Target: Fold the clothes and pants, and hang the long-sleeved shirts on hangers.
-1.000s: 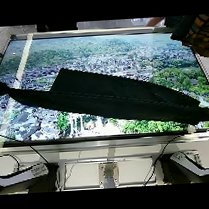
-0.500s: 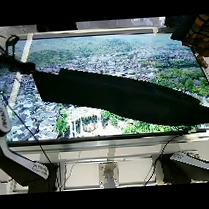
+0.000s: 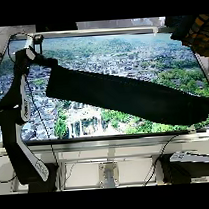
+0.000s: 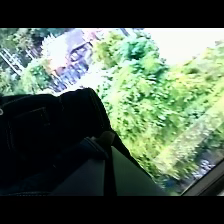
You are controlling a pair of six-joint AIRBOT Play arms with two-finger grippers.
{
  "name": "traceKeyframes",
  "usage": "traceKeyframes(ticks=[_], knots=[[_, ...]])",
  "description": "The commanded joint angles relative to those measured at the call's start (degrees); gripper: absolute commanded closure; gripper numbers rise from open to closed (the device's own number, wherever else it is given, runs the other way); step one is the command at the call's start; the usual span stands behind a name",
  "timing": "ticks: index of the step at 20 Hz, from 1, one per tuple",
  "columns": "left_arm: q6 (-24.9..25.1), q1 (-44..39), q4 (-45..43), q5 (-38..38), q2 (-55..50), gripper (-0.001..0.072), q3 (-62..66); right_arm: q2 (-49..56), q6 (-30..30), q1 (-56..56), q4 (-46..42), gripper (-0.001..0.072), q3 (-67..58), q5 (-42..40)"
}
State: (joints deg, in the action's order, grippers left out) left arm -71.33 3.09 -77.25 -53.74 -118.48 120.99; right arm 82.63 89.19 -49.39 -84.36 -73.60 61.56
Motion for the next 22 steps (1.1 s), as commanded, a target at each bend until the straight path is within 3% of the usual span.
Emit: traceKeyframes(ticks=[1,13,17,22], knots=[[2.84,-1.25,4.26,6.47,-0.98,0.0679,0.22,2.62,4.46,1.33,-0.07,0.0704,-0.11,-2.69],[4.22,-1.92,9.86,7.34,-8.13,0.0679,0.22,3.37,6.19,1.33,-0.92,0.0702,-0.11,-5.88],[4.07,-1.88,10.10,11.02,-7.91,0.0678,0.22,3.39,6.16,3.63,3.87,0.0703,-0.11,-16.87],[7.04,-4.96,9.31,27.21,-6.14,0.0679,0.22,4.85,6.49,7.69,3.54,0.0703,-0.04,-32.02]])
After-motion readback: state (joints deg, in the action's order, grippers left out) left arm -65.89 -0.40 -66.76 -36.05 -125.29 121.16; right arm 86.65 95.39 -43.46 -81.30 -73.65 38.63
